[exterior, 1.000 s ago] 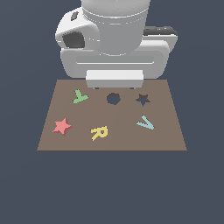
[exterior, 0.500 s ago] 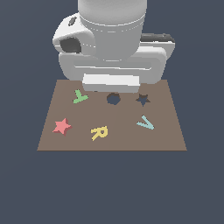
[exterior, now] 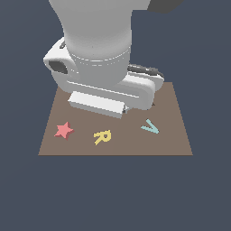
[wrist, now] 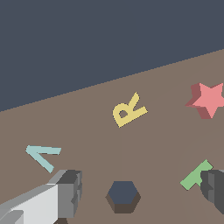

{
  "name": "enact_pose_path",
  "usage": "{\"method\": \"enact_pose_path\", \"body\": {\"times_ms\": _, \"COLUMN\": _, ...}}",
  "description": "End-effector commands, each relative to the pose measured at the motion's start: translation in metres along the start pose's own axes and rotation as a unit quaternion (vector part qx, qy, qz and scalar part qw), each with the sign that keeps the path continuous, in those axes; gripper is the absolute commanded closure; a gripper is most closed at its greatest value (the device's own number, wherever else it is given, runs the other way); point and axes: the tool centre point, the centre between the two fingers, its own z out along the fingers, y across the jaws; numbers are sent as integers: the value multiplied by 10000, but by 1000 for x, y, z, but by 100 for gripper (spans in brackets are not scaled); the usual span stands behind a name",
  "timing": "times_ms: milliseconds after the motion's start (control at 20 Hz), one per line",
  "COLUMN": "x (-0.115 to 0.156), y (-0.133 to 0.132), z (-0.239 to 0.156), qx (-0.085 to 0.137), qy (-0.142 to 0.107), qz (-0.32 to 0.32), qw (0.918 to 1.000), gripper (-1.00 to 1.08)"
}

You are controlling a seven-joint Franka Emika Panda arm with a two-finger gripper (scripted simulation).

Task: Insert a designated object into the corresponding slot on a board.

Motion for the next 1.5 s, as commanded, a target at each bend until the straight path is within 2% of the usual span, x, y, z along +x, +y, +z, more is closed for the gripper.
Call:
{"method": "enact_pose_path", "body": {"times_ms": 0, "x": 11, "y": 8, "z": 9, "qx": -13, "qy": -6, "qz": 413, "qw": 9991, "gripper": -92}}
{"method": "enact_pose_path", "body": {"times_ms": 150, "x": 26, "y": 21, "z": 22, "qx": -28, "qy": -15, "qz": 1007, "qw": 9949, "gripper": -92}}
{"method": "enact_pose_path", "body": {"times_ms": 300, "x": 40, "y": 38, "z": 36, "qx": -44, "qy": -25, "qz": 1684, "qw": 9857, "gripper": -92}}
{"method": "enact_pose_path", "body": {"times_ms": 500, "x": 55, "y": 63, "z": 54, "qx": -62, "qy": -38, "qz": 2521, "qw": 9677, "gripper": -92}}
{"method": "enact_pose_path", "body": {"times_ms": 800, "x": 67, "y": 96, "z": 75, "qx": -80, "qy": -56, "qz": 3531, "qw": 9355, "gripper": -92}}
{"method": "enact_pose_path", "body": {"times_ms": 1150, "x": 71, "y": 123, "z": 92, "qx": -92, "qy": -71, "qz": 4276, "qw": 9039, "gripper": -92}}
{"method": "enact_pose_path", "body": {"times_ms": 1300, "x": 70, "y": 130, "z": 96, "qx": -95, "qy": -75, "qz": 4454, "qw": 8952, "gripper": -92}}
{"method": "enact_pose_path", "body": {"times_ms": 1450, "x": 70, "y": 134, "z": 98, "qx": -95, "qy": -78, "qz": 4549, "qw": 8904, "gripper": -92}}
